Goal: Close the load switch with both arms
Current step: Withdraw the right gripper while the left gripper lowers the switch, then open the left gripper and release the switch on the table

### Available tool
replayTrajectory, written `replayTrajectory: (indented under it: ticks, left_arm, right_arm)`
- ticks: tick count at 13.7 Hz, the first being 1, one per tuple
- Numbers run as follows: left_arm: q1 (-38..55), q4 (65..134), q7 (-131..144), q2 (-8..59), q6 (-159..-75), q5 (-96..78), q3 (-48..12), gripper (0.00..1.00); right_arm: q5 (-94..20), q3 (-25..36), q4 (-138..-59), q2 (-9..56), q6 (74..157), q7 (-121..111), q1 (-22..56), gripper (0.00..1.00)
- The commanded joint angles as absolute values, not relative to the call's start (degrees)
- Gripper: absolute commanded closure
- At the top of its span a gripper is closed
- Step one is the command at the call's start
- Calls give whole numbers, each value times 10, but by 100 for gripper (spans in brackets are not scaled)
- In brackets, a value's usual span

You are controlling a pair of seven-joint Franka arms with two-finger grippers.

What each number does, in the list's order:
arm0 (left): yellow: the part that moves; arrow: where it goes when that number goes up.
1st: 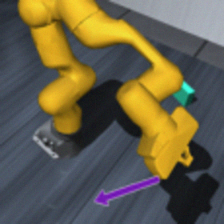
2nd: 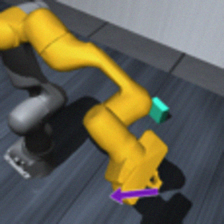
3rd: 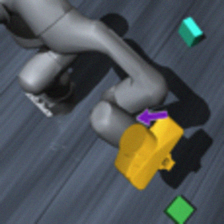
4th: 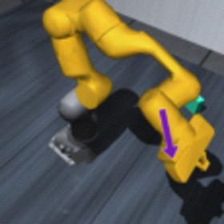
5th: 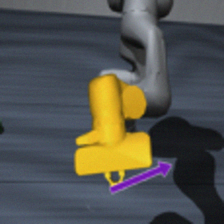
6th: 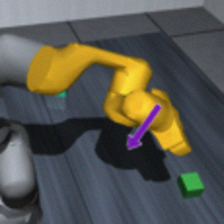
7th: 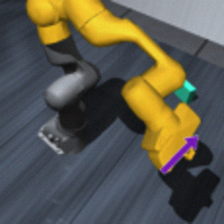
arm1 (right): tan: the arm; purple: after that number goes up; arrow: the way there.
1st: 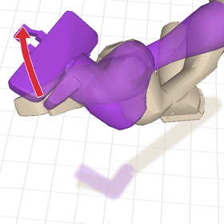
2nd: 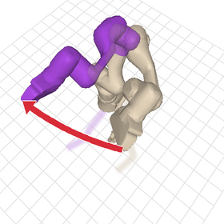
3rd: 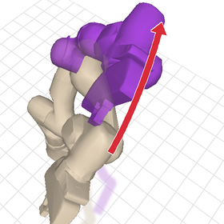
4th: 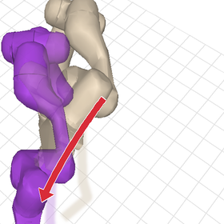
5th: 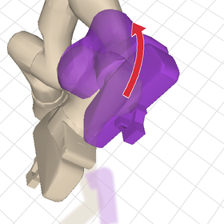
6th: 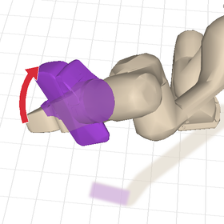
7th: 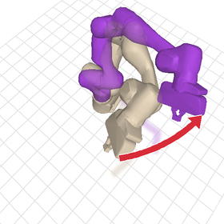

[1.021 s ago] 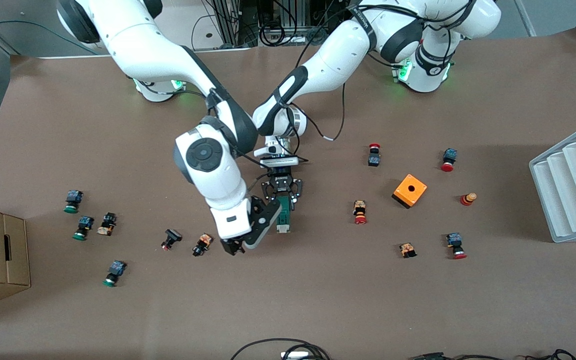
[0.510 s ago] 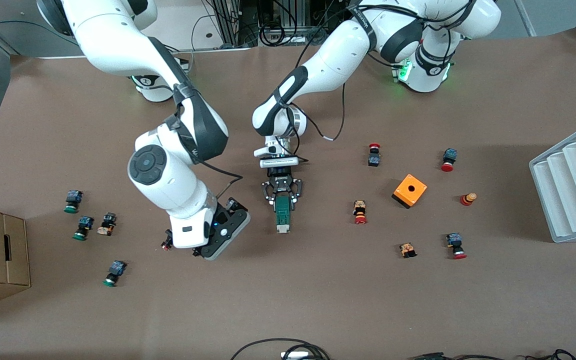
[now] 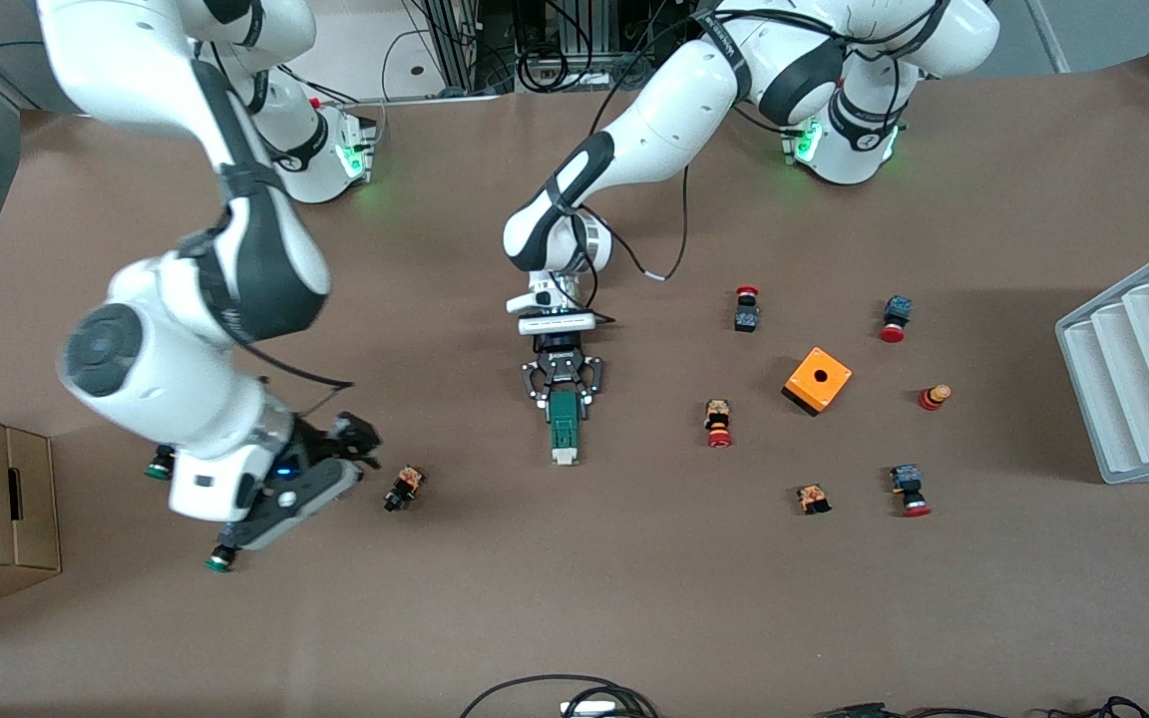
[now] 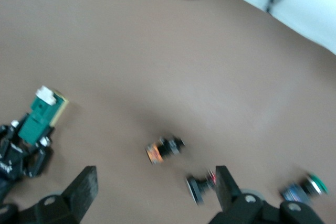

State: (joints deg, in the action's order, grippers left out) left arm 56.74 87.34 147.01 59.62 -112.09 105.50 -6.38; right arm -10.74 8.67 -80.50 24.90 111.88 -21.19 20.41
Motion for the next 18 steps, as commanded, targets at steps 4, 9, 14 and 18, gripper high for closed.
replayTrajectory:
  ticks: [4,9,14,18]
  left_arm:
    - [572,876,1481,593,-1114,1063,-61,38]
    - [572,875,1481,592,-1114,1062,-61,33]
    - [572,875,1481,592,-1114,1060,-62,16]
    - [572,875,1477,591,-1114,1059,-63,0]
  right_arm:
    - [-116,176,-810,200,1003,-171,194,0]
    - [-76,241,-810,170,956,-162,188,0]
    - [-81,302,-810,163,946,-236,172,0]
    - [-80,301,-810,159,944,-238,173,0]
